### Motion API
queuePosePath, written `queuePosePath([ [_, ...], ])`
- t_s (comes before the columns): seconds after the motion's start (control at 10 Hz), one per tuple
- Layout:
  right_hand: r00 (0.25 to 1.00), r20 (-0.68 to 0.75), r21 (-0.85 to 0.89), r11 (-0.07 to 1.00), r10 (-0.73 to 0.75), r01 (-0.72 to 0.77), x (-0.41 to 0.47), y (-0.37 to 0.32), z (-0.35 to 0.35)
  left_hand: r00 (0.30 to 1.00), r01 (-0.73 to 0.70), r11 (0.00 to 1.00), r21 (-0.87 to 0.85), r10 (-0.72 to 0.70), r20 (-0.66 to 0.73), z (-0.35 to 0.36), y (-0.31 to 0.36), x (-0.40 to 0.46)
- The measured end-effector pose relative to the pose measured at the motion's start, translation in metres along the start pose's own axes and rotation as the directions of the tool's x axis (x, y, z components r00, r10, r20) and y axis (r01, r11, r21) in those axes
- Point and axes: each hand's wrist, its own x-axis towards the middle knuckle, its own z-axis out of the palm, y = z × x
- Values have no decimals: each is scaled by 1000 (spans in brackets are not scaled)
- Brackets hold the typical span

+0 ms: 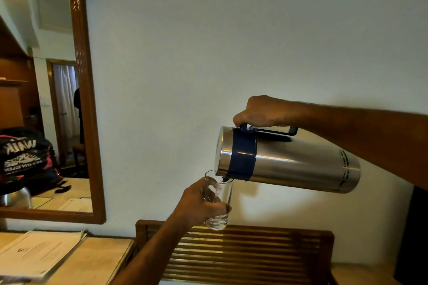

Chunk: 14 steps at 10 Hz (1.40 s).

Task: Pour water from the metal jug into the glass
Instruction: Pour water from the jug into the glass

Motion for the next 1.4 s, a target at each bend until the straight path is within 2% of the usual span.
queuePosePath([
  [0.3, 999, -4, -106, 994, -34, 34, 4, -5, -7, 999, -30, 999, 21, 30, -19, 2, 2, 4],
  [0.6, 997, -8, -174, 982, -81, 78, 8, -15, -13, 999, -42, 999, -33, 42, -21, 1, 6, 4],
  [0.7, 993, -7, -181, 976, -122, 118, 7, -14, -17, 999, -45, 998, -44, 44, -22, -1, 6, 4],
  [0.8, 968, 58, -164, 954, -244, 250, 3, -9, -23, 999, -42, 998, -51, 41, -19, -4, 4, 5],
  [0.9, 958, 72, -145, 947, -279, 286, -1, -6, -24, 999, -46, 998, -46, 44, -27, -4, 3, 6],
  [1.0, 961, 65, -137, 951, -270, 276, -1, -7, -22, 999, -43, 997, -57, 41, -30, -3, 2, 6],
  [1.2, 995, -6, -191, 977, -95, 93, 7, -15, -11, 999, -50, 997, -59, 49, -22, -2, 1, 8],
  [1.4, 997, -5, -160, 984, -81, 79, 14, -8, -10, 998, -66, 997, -45, 66, -14, -1, 0, 10],
])
